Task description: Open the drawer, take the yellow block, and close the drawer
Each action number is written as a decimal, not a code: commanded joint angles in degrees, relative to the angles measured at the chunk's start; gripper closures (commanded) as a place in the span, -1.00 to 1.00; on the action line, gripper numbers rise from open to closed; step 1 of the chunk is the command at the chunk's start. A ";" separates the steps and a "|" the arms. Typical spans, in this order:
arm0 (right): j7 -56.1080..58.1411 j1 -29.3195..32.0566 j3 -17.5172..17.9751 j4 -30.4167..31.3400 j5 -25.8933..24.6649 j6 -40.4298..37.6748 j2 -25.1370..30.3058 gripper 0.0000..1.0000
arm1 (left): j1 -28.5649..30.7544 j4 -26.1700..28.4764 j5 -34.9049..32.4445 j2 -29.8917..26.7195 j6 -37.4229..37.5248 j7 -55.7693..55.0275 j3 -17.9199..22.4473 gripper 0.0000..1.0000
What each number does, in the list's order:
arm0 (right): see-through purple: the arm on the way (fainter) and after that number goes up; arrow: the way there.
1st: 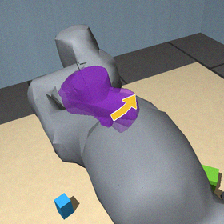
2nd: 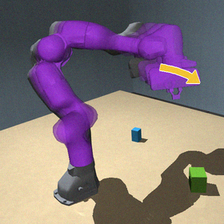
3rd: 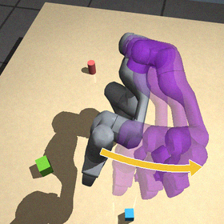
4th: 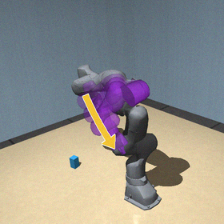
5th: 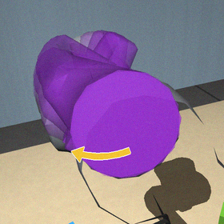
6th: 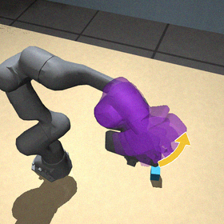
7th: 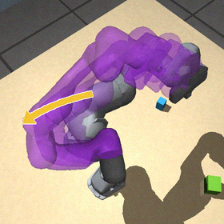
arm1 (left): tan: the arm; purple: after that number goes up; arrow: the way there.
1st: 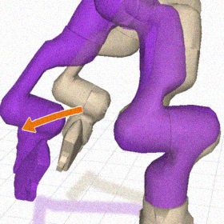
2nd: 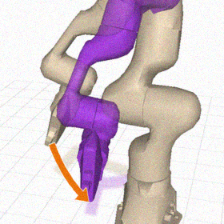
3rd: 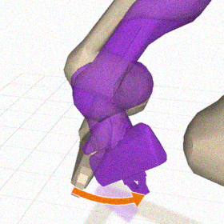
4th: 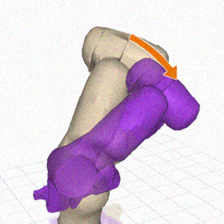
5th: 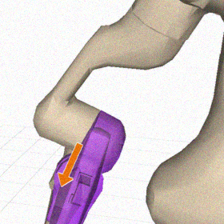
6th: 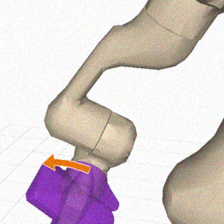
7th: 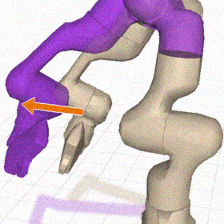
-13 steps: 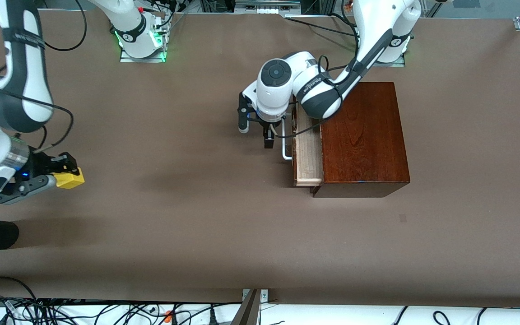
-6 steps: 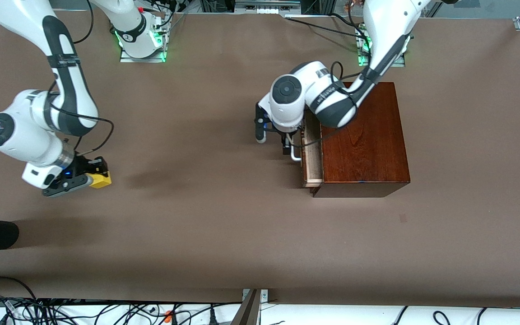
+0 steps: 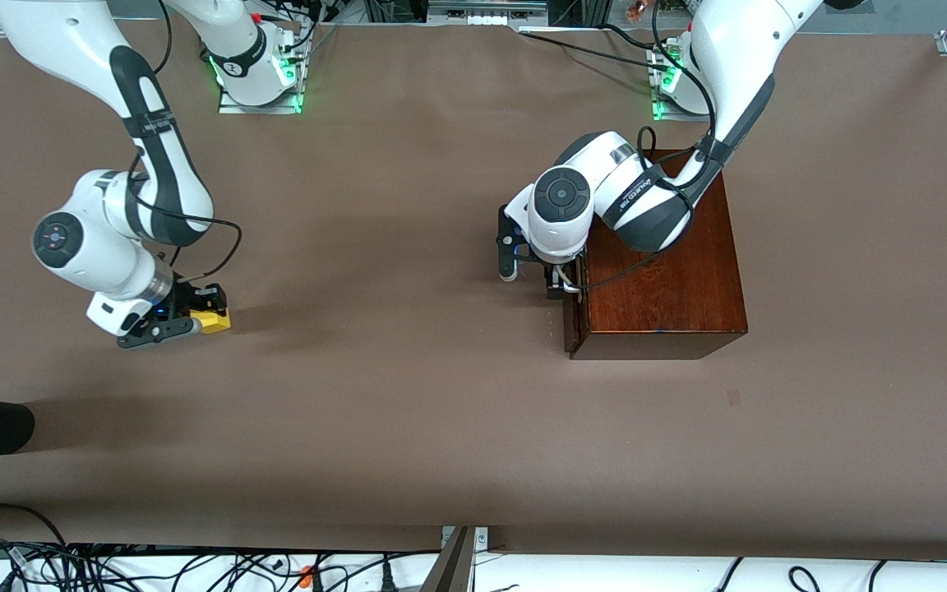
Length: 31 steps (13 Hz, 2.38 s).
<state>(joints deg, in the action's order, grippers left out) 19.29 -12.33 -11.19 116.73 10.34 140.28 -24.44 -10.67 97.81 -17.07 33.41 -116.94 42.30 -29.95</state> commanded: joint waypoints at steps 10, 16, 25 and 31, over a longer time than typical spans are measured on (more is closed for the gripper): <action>-1.27 1.95 1.69 0.87 -1.02 0.44 1.14 -1.00 | 1.09 -8.75 9.34 -15.39 23.64 -31.27 -1.52 -1.00; -1.88 3.80 1.87 -0.36 -0.85 -4.97 10.09 -1.00 | 16.46 -14.05 8.37 -22.16 34.57 -31.68 -0.55 -1.00; -16.28 4.50 2.92 -19.75 -2.77 -38.90 18.73 -1.00 | 8.84 -5.80 15.75 -35.51 27.40 -37.55 29.39 -1.00; -19.03 3.28 5.12 -31.39 -5.59 -54.05 19.25 -1.00 | 9.18 -5.35 15.31 -35.35 24.65 -38.08 29.77 -1.00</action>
<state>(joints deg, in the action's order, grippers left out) 0.53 -9.10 -6.63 87.53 5.64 89.18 -4.58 -0.91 91.89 -2.30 -1.34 -91.56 4.96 -0.48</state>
